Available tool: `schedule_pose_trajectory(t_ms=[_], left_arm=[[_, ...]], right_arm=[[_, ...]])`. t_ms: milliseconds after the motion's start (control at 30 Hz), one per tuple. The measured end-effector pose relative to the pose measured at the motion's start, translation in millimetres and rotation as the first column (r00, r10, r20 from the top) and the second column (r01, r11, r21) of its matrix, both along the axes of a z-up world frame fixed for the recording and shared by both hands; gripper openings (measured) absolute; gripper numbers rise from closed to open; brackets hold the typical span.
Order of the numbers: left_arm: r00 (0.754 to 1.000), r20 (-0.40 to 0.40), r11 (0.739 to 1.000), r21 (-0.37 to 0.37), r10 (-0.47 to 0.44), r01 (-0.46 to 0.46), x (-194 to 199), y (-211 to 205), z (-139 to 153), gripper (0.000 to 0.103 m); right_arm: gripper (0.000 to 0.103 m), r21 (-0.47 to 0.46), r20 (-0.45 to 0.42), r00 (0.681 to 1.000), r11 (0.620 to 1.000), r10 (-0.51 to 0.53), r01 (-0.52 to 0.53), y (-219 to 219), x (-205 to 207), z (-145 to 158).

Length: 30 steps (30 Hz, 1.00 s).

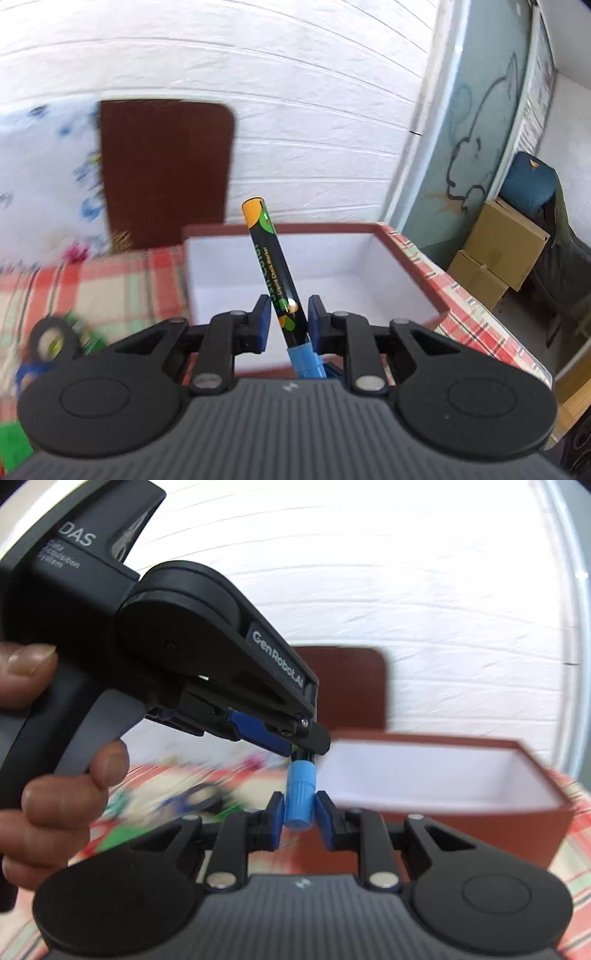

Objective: Organize objects
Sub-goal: 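Release the black marker into the brown box with the right gripper, then grasp the clear tape roll by its rim with the right gripper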

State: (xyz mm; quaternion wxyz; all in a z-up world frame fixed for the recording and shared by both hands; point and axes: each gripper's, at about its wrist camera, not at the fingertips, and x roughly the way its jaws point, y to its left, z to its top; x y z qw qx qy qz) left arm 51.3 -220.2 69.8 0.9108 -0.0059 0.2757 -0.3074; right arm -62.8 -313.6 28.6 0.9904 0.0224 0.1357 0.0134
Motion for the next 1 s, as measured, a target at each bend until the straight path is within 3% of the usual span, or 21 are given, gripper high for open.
schedule_pose_trajectory(t_ms=[233, 267, 300, 333, 467, 567, 700, 800, 867, 933, 1000], left_arm=[[0.999, -0.014, 0.997, 0.062, -0.045, 0.046, 36, -76, -25, 0.026], [1.0, -0.009, 0.997, 0.08, -0.016, 0.016, 36, -76, -27, 0.026], [1.0, -0.013, 0.996, 0.086, 0.005, -0.004, 38, -75, -26, 0.026], [1.0, -0.02, 0.997, 0.073, 0.006, -0.004, 36, -68, -24, 0.026], [0.999, 0.026, 0.998, 0.051, 0.024, -0.025, 8, -26, -12, 0.027], [0.997, 0.035, 0.997, 0.042, 0.066, -0.068, -16, 21, -14, 0.029], [0.984, 0.015, 0.982, 0.071, 0.177, -0.177, -49, 93, -36, 0.03], [0.96, -0.023, 0.954, 0.127, 0.277, -0.272, -70, 153, -66, 0.03], [0.93, -0.04, 0.92, 0.167, 0.364, -0.353, -79, 195, -86, 0.03], [0.875, -0.057, 0.865, 0.195, 0.481, -0.462, -83, 240, -102, 0.03], [0.808, -0.112, 0.813, 0.158, 0.578, -0.56, -86, 288, -109, 0.03]], right_arm=[[0.02, -0.03, -0.058, 0.981, 0.983, -0.185, 0.184, -73, 55, -10], [0.027, -0.041, -0.073, 0.973, 0.976, -0.218, 0.216, -80, 60, -13], [0.046, -0.029, -0.079, 0.963, 0.966, -0.257, 0.256, -88, 59, -15], [0.052, 0.003, -0.066, 0.962, 0.964, -0.265, 0.266, -95, 53, -16], [0.053, 0.055, -0.019, 0.966, 0.965, -0.256, 0.257, -103, 27, -14], [0.054, 0.107, -0.002, 0.973, 0.967, -0.232, 0.231, -81, 12, -22], [0.057, 0.157, -0.066, 0.991, 0.979, -0.12, 0.129, -44, -2, -37], [0.057, 0.162, -0.185, 0.983, 0.987, 0.007, 0.023, 1, 4, -50], [0.057, 0.166, -0.244, 0.965, 0.985, 0.092, -0.051, 27, 1, -56], [0.057, 0.149, -0.285, 0.945, 0.981, 0.162, -0.123, 56, -1, -61], [0.058, 0.118, -0.3, 0.929, 0.975, 0.217, -0.189, 86, -3, -58]])
